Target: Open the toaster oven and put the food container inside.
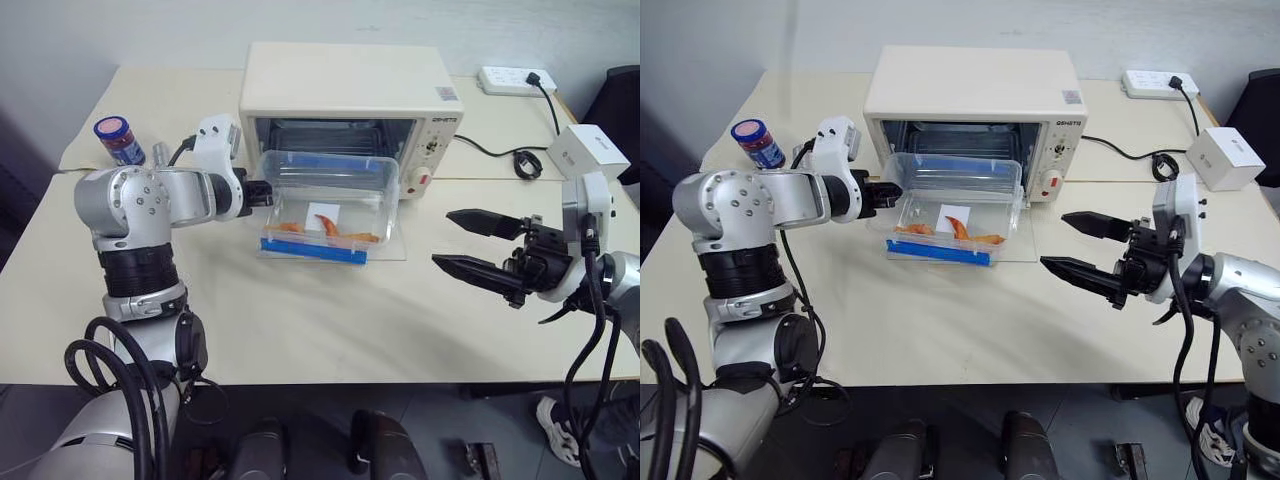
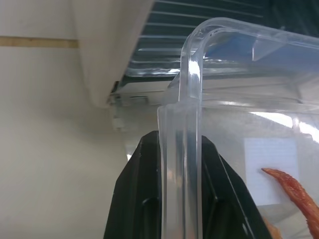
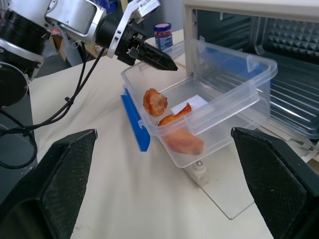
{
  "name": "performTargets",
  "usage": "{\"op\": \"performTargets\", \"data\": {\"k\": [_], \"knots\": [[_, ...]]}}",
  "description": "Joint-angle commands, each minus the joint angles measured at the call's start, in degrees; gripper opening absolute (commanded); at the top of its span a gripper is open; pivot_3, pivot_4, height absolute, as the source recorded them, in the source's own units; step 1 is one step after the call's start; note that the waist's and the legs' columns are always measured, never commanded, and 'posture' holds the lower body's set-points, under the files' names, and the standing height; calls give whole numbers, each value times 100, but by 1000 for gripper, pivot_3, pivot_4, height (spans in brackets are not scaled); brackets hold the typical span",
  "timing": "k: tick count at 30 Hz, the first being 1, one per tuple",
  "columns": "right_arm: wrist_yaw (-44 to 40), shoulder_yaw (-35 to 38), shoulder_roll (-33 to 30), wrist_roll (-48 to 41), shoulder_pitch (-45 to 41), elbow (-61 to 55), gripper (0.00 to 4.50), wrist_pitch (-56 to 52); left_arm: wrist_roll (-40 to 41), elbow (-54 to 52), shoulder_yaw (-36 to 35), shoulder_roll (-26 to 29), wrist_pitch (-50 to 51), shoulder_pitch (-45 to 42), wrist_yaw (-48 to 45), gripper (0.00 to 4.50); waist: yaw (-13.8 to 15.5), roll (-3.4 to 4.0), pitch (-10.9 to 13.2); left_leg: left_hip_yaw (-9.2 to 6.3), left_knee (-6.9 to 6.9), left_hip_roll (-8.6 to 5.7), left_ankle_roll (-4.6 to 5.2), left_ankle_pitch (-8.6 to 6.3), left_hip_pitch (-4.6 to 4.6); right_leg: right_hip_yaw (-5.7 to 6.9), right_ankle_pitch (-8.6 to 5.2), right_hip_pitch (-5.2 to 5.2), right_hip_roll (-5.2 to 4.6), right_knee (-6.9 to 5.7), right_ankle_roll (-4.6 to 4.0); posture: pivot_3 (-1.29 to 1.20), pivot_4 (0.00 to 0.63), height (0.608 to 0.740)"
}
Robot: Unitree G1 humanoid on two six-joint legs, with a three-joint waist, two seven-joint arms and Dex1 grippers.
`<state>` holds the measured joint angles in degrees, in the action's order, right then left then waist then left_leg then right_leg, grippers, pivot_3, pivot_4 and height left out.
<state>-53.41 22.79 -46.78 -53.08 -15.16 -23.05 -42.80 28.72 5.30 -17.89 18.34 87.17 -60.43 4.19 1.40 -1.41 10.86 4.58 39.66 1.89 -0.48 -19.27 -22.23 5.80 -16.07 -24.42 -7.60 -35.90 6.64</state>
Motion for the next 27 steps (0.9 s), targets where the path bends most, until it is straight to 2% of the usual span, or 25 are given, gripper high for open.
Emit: {"op": "performTargets", "data": {"k": [1,4,11,13,16,22,23,25,27], "knots": [[95,215,-96,-83,44,-230,4500,102,-27,-85,-131,-130,-178,-220,-160,1644,10,0,0,-1,2,0,1,0,-1,0,1,0,0,1,1,0,150,740],[126,198,-91,-59,81,-227,4500,138,24,-207,-346,-207,-105,-231,-297,2485,27,0,0,-4,4,-2,1,0,-3,1,1,1,-1,1,1,0,150,740],[85,28,-111,-2,110,-259,4500,154,673,-1096,-1038,89,108,-144,-1144,2485,-4,-1,0,-4,4,0,1,0,-4,1,1,1,0,1,2,0,150,740],[65,-118,-113,69,117,-320,4500,152,1131,-1519,-1302,492,299,21,-1691,2485,-20,0,0,-5,3,2,1,0,-3,1,1,0,1,0,2,0,150,740],[36,-363,-67,187,121,-405,4500,197,1568,-1959,-1294,1159,523,538,-2247,2485,-71,5,-3,-2,-5,5,-2,1,6,-2,1,0,3,-1,2,0,150,740],[121,-559,29,66,-61,-382,4500,99,1871,-2297,-1414,1657,175,1304,-2880,2485,20,1,-1,-13,22,3,1,1,-1,0,1,10,2,-2,3,0,150,740],[124,-593,38,10,-65,-408,4500,55,1991,-2430,-1344,1831,50,1510,-3155,2099,15,-1,1,-19,26,2,2,0,-6,3,1,11,2,-2,3,0,150,740],[140,-698,63,-85,-43,-497,4139,-28,2209,-2829,-1057,2269,-372,2062,-3881,1760,-6,-1,1,-16,20,3,3,-4,-4,1,1,11,2,0,2,0,150,740],[177,-903,96,-147,22,-650,3584,-126,2363,-3014,-777,2619,-650,2524,-4453,1062,-10,0,0,-14,9,3,2,-4,-1,0,1,9,1,2,1,0,150,740]]}}
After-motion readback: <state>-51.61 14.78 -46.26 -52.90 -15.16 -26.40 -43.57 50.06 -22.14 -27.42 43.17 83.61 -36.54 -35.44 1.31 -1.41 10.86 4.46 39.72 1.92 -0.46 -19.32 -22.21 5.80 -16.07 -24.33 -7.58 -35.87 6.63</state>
